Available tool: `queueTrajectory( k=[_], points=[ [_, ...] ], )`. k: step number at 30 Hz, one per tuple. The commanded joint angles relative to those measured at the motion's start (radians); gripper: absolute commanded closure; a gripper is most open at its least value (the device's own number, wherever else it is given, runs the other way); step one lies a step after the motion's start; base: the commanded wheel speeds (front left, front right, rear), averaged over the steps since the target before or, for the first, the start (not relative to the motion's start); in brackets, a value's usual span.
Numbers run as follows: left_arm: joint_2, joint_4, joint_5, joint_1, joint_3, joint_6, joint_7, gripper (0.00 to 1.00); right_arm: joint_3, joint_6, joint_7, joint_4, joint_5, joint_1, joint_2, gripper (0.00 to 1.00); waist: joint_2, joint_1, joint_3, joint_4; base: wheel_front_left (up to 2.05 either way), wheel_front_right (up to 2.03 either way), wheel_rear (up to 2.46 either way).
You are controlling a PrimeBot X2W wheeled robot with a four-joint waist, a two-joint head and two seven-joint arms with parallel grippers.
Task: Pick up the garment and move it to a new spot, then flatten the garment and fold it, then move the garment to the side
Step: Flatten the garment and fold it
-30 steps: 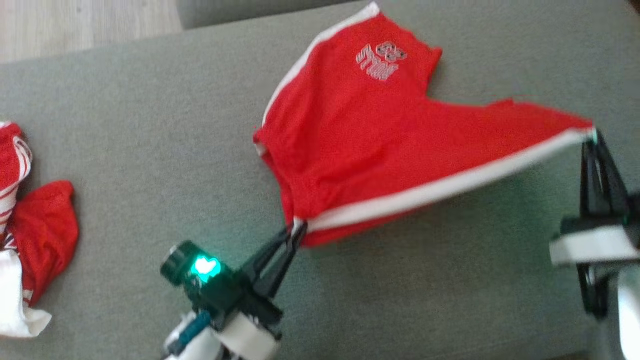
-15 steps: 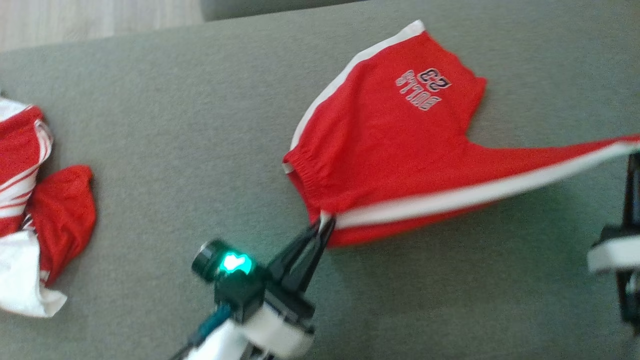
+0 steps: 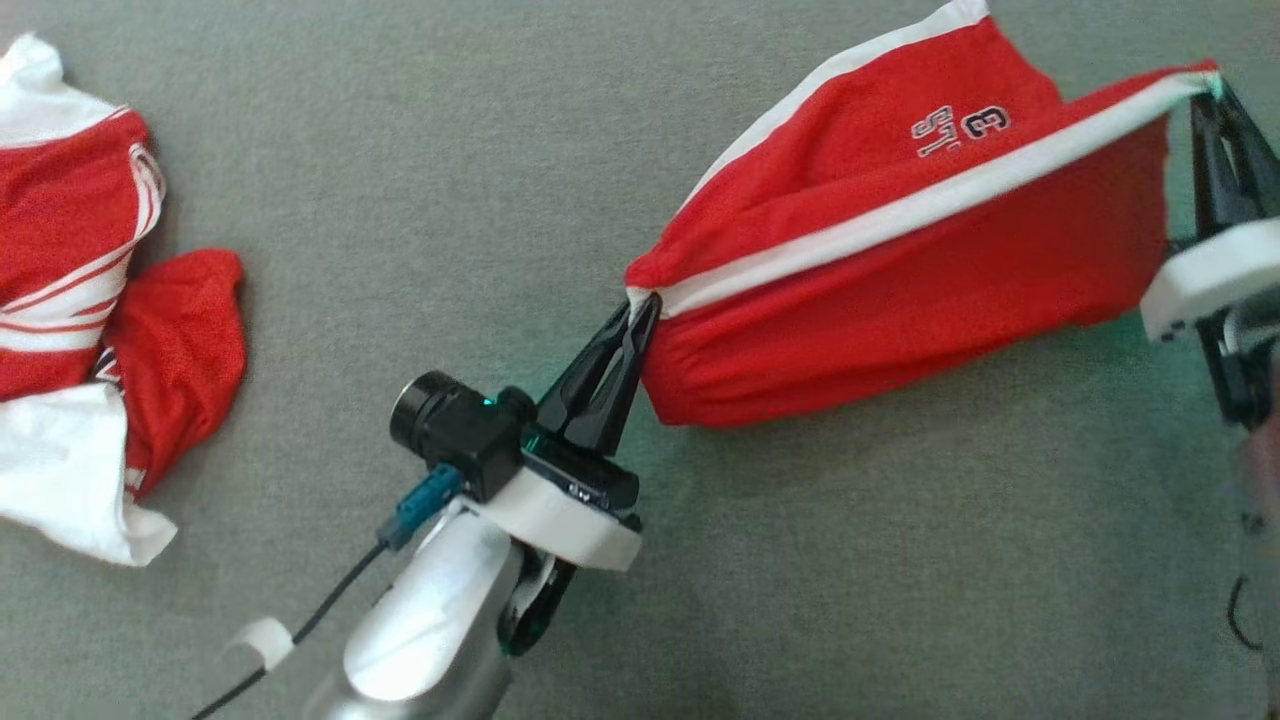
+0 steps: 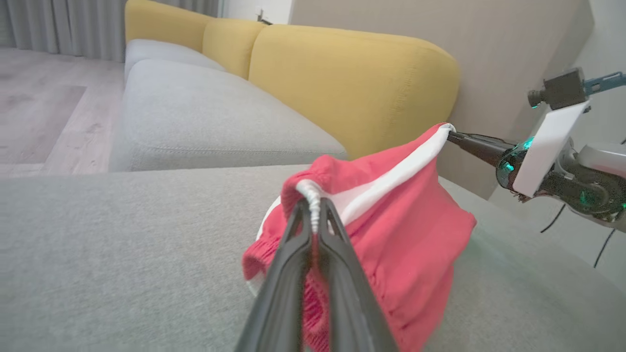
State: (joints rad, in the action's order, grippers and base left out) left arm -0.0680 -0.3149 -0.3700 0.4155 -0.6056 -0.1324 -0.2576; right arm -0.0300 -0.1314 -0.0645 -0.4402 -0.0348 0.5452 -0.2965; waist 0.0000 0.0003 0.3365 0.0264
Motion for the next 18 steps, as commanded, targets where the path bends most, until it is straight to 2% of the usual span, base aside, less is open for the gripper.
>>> queueTrajectory(
  k=[1, 5, 9, 11, 12, 13, 14, 16, 17, 18],
  points=[
    [0.006, 0.016, -0.013, 0.047, 0.037, 0.002, -0.004, 1.00, 0.030, 0.001, -0.007, -0.007, 0.005, 0.048, -0.024, 1.00, 0.0000, -0.0003, 0.013, 0.015, 0.00, 0.00, 0.00],
    [0.016, -0.019, -0.034, 0.113, 0.035, 0.002, -0.004, 1.00, 0.086, 0.001, -0.031, -0.167, -0.019, 0.190, -0.042, 1.00, 0.0000, -0.0003, 0.048, 0.043, 0.00, 0.00, 0.00],
    [0.017, -0.037, -0.071, 0.156, 0.005, 0.002, -0.004, 1.00, 0.125, 0.001, -0.049, -0.271, -0.046, 0.285, -0.040, 0.98, 0.0000, -0.0003, 0.079, 0.058, 0.00, 0.00, 0.00],
    [0.017, -0.043, -0.080, 0.165, 0.002, 0.002, -0.004, 1.00, 0.135, 0.001, -0.063, -0.306, -0.053, 0.314, -0.031, 0.94, 0.0000, -0.0003, 0.086, 0.063, 0.00, 0.00, 0.00],
    [0.017, -0.045, -0.082, 0.167, 0.003, 0.002, -0.004, 1.00, 0.139, 0.001, -0.072, -0.323, -0.056, 0.326, -0.026, 0.84, 0.0000, -0.0003, 0.087, 0.065, 0.00, 0.00, 0.00],
    [0.017, -0.046, -0.084, 0.168, 0.002, 0.002, -0.004, 1.00, 0.141, 0.001, -0.081, -0.339, -0.059, 0.338, -0.022, 0.66, 0.0000, -0.0003, 0.088, 0.068, 0.00, 0.00, 0.00],
    [0.018, -0.046, -0.085, 0.166, 0.001, 0.002, -0.004, 1.00, 0.141, 0.001, -0.094, -0.354, -0.061, 0.348, -0.017, 0.04, 0.0000, -0.0003, 0.088, 0.070, 0.00, 0.00, 0.00],
    [0.018, -0.048, -0.086, 0.163, 0.002, 0.002, -0.004, 1.00, 0.141, 0.001, -0.109, -0.369, -0.060, 0.357, -0.011, 0.00, 0.0000, -0.0003, 0.087, 0.072, 0.00, 0.00, 0.00],
    [0.018, -0.048, -0.090, 0.159, 0.003, 0.002, -0.004, 0.65, 0.138, 0.001, -0.120, -0.385, -0.059, 0.362, -0.005, 0.00, 0.0000, -0.0003, 0.083, 0.075, 0.00, 0.00, 0.00],
    [0.018, -0.048, -0.093, 0.154, 0.006, 0.006, -0.004, 0.00, 0.140, 0.001, -0.130, -0.400, -0.058, 0.365, 0.000, 0.00, 0.0000, -0.0003, 0.079, 0.078, 0.00, 0.00, 0.00]
  ],
)
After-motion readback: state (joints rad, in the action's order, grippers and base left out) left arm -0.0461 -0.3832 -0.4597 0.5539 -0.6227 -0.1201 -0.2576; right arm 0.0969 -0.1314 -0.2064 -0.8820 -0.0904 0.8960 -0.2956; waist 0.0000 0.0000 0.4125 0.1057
